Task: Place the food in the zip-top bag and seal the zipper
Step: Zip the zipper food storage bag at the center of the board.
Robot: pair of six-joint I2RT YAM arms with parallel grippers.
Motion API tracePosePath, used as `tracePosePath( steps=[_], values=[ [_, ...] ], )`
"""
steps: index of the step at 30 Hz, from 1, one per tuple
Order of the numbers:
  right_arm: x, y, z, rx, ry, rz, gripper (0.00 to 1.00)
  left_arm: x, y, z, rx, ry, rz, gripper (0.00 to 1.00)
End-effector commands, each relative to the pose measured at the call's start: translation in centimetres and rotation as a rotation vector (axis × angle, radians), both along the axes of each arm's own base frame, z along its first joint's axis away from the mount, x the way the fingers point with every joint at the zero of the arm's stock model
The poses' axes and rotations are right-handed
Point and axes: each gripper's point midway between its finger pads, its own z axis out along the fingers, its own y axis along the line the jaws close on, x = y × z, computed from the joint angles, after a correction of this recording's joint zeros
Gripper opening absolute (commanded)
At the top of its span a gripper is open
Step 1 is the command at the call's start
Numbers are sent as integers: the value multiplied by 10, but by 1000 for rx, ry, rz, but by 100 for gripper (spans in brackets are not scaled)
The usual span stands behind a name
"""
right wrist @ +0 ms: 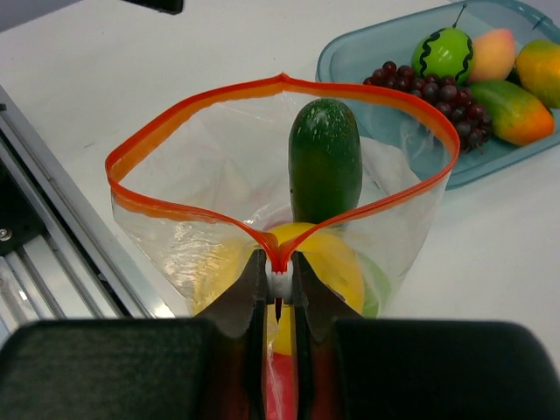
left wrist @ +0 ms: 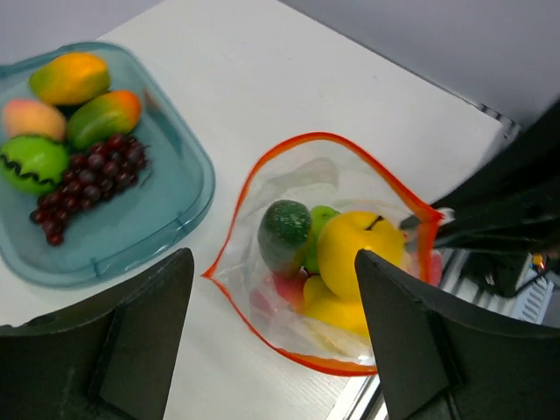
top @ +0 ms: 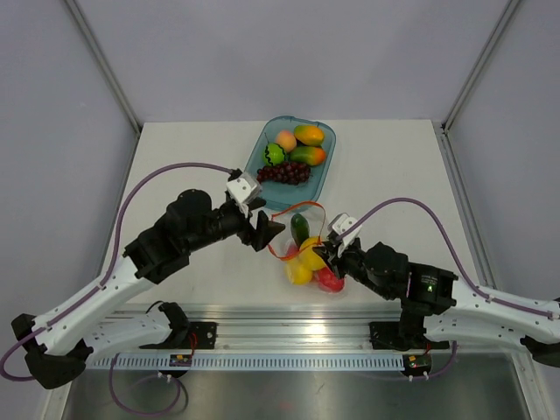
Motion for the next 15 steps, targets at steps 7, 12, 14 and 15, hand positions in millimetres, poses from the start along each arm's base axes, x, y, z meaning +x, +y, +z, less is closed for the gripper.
tracePosePath(
  steps=[7,12,14,15],
  values=[
    [-11,-30,23,10,58,-20,0,-7,-10,-1,138,-106,-163,72],
    [-16,-36,28,43,60,-3,0,7,-17,-10,161,-66,-117,70],
    [-16,-35,27,39,61,-2,0,14,-24,-22,187,-22,-110,70],
    [-15,-34,25,31,63,-5,0,16,-27,-26,193,-11,-108,70]
  ],
)
